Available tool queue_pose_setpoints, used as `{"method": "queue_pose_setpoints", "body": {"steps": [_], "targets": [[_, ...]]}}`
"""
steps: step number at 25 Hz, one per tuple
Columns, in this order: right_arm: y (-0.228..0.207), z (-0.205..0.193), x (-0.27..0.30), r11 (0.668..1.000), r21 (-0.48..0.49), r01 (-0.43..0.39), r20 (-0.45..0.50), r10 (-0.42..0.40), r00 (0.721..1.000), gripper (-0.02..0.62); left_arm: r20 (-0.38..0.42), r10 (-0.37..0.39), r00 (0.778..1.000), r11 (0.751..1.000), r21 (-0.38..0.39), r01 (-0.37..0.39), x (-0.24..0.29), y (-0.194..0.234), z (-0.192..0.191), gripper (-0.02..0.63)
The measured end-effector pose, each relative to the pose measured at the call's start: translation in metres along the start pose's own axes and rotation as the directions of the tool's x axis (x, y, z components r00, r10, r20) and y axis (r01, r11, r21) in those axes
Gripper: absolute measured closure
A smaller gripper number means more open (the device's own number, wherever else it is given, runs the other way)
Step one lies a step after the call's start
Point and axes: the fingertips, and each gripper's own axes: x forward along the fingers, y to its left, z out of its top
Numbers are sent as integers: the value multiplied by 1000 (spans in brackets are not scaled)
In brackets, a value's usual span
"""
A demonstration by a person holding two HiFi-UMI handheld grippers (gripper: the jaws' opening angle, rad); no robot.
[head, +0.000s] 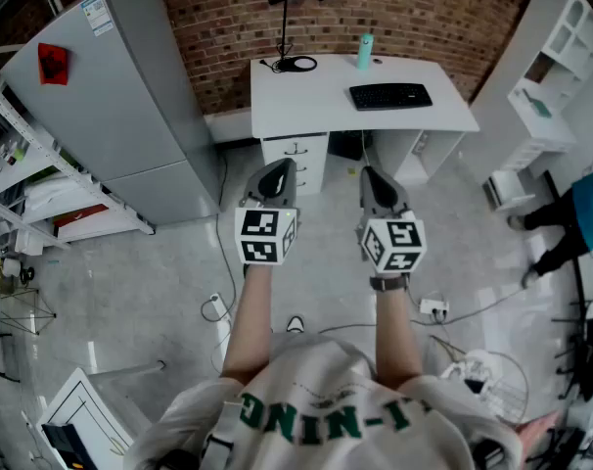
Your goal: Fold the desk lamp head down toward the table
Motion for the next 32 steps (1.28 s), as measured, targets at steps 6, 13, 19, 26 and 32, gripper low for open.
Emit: {"method": "queue_pose_setpoints", "body": {"steps": [6, 13, 19, 26, 32], "targets": [[19, 0, 31, 1000, 24, 10, 7, -10, 1000, 591, -8, -6, 1000, 1000, -17, 6, 8, 37, -6, 606], [37, -5, 65, 999, 37, -24, 14, 24, 1000, 591, -15, -27, 1000, 998, -54, 27, 24, 62, -19, 606], [27, -8, 102, 999, 39, -36, -10, 37, 999, 591, -19, -35, 999, 997, -68, 34, 56, 79, -18, 606], [-14, -27, 158, 996, 57, -69, 10, 68, 998, 591, -24, -39, 999, 998, -58, 38, 122, 82, -30, 606], [-74, -39, 235, 990, 115, -84, -3, 85, 996, 591, -52, -8, 999, 999, -43, 5, 212, 99, -33, 606]]}}
